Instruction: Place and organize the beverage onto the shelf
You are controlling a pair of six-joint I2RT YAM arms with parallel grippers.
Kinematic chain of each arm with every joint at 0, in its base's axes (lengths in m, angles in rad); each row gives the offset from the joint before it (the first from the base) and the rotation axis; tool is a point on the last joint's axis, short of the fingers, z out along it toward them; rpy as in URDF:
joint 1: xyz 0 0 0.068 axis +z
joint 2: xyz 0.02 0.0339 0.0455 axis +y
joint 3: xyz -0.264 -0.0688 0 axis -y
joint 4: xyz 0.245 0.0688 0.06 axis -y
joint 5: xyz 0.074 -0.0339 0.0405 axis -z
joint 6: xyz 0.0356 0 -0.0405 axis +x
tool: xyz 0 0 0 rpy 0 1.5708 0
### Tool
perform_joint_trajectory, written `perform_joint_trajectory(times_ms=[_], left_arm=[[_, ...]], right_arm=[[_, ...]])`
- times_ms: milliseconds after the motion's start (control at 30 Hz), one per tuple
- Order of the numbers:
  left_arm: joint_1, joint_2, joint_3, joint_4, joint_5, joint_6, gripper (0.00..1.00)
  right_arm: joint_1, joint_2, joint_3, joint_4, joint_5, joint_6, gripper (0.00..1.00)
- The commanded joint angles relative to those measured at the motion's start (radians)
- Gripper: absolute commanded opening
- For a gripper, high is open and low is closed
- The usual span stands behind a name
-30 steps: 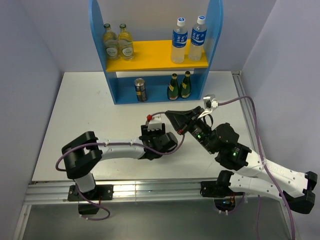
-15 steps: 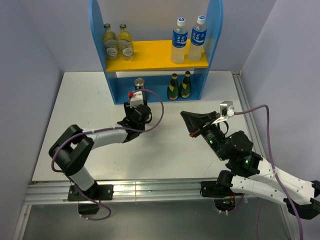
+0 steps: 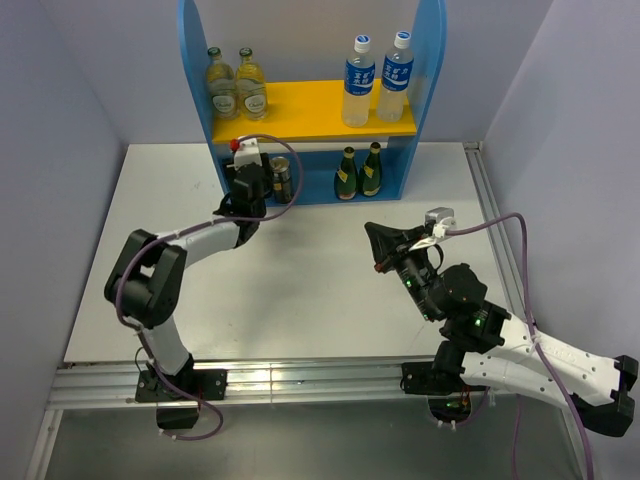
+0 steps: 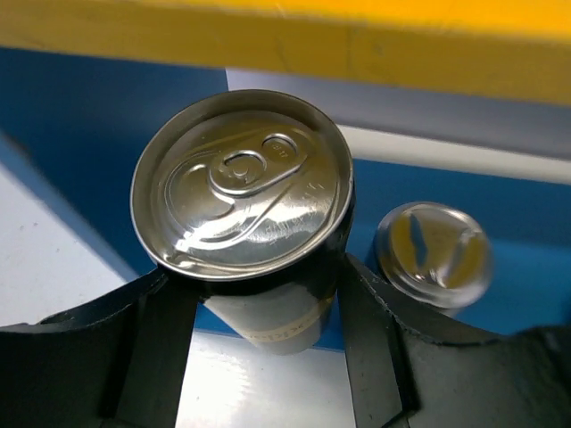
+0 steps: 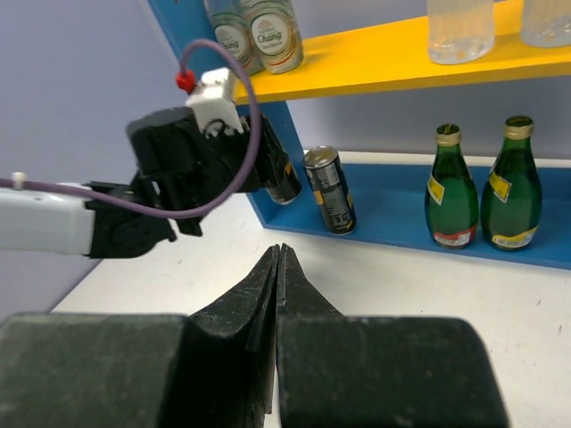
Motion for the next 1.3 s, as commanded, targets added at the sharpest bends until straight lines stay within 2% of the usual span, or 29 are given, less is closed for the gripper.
perform_joint_trajectory(times_ms=[0,400,500,567,600,633,667,733,767,800,867,967,1267], left_arm=[[0.011,0.066,0.090,0.137,0.061,0.066,0.00],[0.021,0.215,0.132,0.178,0.076,0.044,0.00],[0.031,0.233,0.132,0.195,0.079,0.036,0.06],[0.037,0.240,0.135,0.185,0.095,0.021,0.19],[0.042,0.236,0.134,0.179,0.099,0.017,0.29],[0.044,0.233,0.131,0.176,0.102,0.012,0.55],[0.044,0.229,0.120,0.175,0.103,0.009,0.62],[0.044,0.206,0.105,0.179,0.098,0.007,0.76],[0.044,0.197,0.086,0.182,0.090,0.006,0.80],[0.042,0.187,0.080,0.179,0.086,0.004,0.95],[0.042,0.154,0.053,0.172,0.080,0.000,0.99],[0.042,0.099,0.010,0.156,0.070,-0.028,0.99],[0.028,-0.121,-0.110,-0.126,0.050,-0.192,0.99]], right_arm=[[-0.002,0.002,-0.005,0.064,0.041,-0.037,0.00],[-0.016,-0.022,-0.034,0.084,0.060,-0.043,0.00],[-0.018,-0.015,-0.039,0.090,0.060,-0.042,0.00],[-0.018,-0.010,-0.037,0.088,0.060,-0.039,0.00],[-0.019,-0.004,-0.036,0.087,0.060,-0.037,0.00],[-0.019,-0.001,-0.029,0.079,0.061,-0.034,0.00],[-0.021,0.002,-0.026,0.076,0.061,-0.033,0.14],[-0.022,0.008,-0.025,0.076,0.061,-0.031,0.35],[-0.024,0.007,-0.028,0.079,0.063,-0.031,0.56],[-0.024,0.004,-0.029,0.081,0.066,-0.031,0.64],[-0.024,0.002,-0.034,0.085,0.072,-0.031,0.75],[-0.025,0.008,-0.032,0.084,0.084,-0.033,0.79],[-0.050,0.094,-0.022,0.029,0.066,0.036,0.82]])
